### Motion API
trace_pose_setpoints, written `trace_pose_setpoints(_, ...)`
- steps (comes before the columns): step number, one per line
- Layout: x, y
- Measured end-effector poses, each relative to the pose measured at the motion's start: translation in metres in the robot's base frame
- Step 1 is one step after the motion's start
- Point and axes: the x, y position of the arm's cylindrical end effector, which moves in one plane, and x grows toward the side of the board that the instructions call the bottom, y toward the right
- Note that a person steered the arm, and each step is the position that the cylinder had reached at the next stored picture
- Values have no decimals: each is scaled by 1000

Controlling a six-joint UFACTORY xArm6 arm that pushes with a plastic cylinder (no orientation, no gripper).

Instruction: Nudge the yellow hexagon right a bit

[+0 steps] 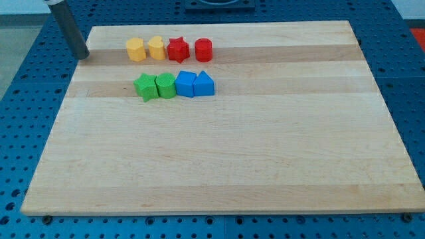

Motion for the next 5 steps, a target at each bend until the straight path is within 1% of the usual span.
trace_pose_setpoints(1, -9, 42)
trace_pose_setpoints(3, -9, 72)
trace_pose_setpoints(5, -10, 136)
